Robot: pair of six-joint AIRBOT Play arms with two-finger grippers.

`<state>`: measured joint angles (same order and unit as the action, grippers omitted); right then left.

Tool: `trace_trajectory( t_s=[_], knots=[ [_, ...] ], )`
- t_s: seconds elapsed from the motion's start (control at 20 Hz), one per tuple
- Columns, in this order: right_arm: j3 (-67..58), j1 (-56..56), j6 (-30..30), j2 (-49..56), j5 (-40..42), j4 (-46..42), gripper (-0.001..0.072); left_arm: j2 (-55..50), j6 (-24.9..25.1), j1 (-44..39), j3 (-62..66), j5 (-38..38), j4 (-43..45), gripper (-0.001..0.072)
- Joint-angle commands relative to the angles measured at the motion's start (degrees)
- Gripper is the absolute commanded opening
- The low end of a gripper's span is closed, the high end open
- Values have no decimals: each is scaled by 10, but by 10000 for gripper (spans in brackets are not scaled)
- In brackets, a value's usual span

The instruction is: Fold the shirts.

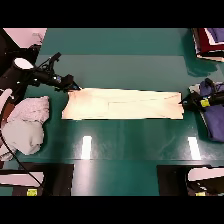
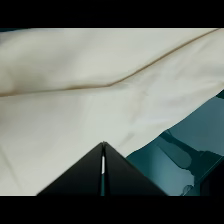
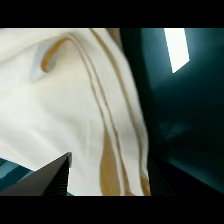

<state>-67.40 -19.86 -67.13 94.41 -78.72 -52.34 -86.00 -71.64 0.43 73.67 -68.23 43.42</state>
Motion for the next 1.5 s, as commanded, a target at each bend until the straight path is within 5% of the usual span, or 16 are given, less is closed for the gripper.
trace_trajectory(
  t_s=[0.0, 0.25, 0.35, 0.8, 1.45],
  knots=[
    [17, 17, 19, 25, 2, 21, 550, 0, -1, -44, 1, 44, 3, 27],
    [17, 58, 47, 23, 3, 18, 103, -8, -19, -111, 2, 106, 2, 26],
    [16, 58, 53, -2, 7, 18, 18, -25, -25, -134, 29, 123, 2, 26],
    [-169, 141, -53, -132, -58, 79, 17, -208, -65, -271, 221, 121, 2, 26],
    [-450, 357, -99, -56, -98, 106, 17, -280, -94, -308, 249, 146, 4, 26]
  ],
)
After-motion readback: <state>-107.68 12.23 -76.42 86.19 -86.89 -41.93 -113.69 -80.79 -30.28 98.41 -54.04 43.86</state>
